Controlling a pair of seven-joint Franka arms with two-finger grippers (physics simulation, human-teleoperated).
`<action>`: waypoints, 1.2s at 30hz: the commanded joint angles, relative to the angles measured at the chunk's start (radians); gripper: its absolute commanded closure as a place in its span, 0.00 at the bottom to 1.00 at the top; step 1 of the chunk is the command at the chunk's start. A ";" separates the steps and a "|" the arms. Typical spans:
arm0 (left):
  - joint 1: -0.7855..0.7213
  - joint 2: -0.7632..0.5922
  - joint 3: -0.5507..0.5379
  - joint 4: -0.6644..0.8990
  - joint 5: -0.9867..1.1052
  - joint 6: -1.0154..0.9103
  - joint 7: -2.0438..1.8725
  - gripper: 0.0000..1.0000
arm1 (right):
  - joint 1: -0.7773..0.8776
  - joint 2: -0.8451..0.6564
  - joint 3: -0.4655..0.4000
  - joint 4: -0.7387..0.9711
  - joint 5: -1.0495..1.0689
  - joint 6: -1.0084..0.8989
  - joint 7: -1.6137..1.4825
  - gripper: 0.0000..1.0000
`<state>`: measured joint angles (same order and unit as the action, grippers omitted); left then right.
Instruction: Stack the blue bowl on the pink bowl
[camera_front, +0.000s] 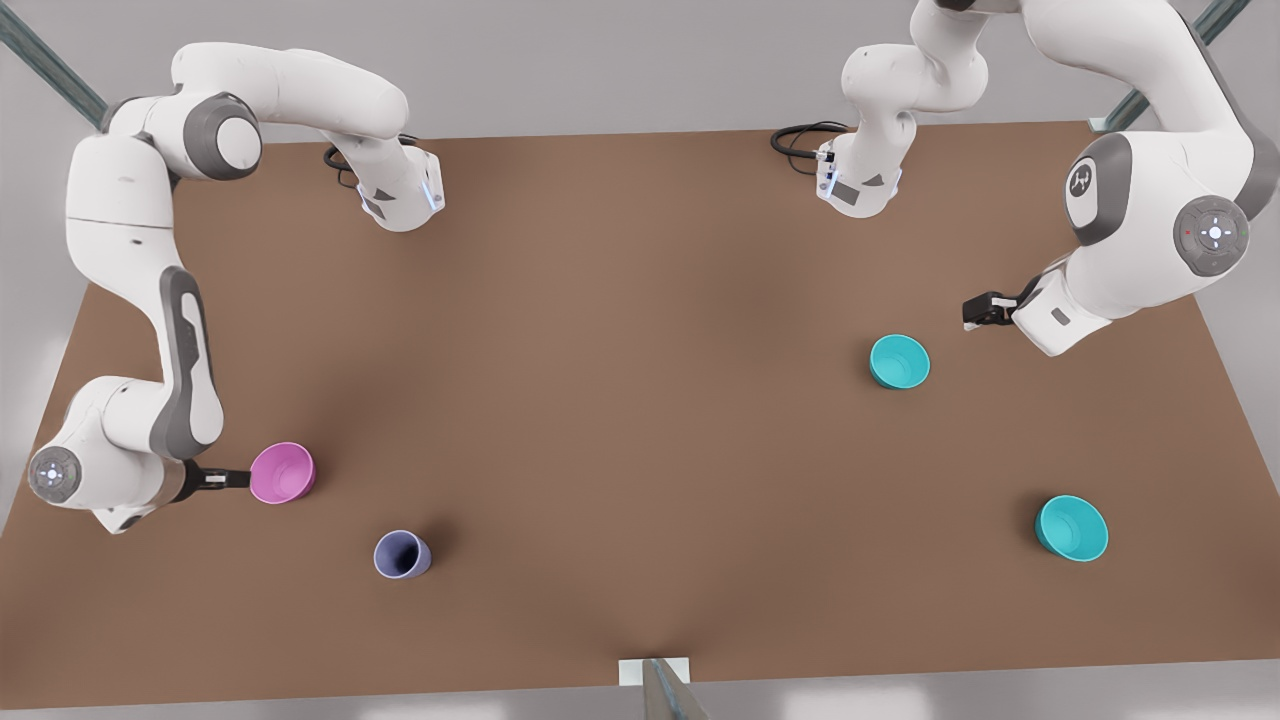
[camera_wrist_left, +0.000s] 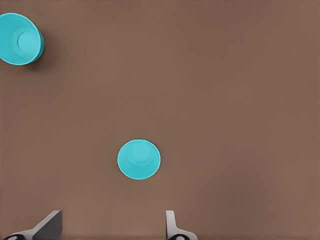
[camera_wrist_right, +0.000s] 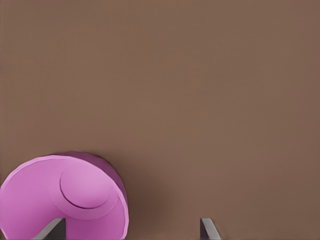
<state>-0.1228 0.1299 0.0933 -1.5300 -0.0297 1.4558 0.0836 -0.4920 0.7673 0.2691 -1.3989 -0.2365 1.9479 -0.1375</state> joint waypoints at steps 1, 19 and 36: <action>0.000 -0.001 0.000 0.001 0.001 0.000 0.010 0.00 | 0.000 -0.002 0.001 -0.021 0.028 0.074 -0.033 0.00; 0.002 0.011 0.000 0.001 0.001 -0.002 0.010 0.00 | -0.033 0.021 0.001 -0.169 0.075 0.137 -0.037 0.71; 0.003 0.013 0.000 0.001 0.001 0.000 0.010 0.00 | 0.030 -0.123 0.163 -0.103 0.483 -0.188 0.062 0.79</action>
<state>-0.1201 0.1437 0.0934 -1.5298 -0.0297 1.4558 0.0922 -0.4643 0.6501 0.4211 -1.5015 0.1361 1.8503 -0.1699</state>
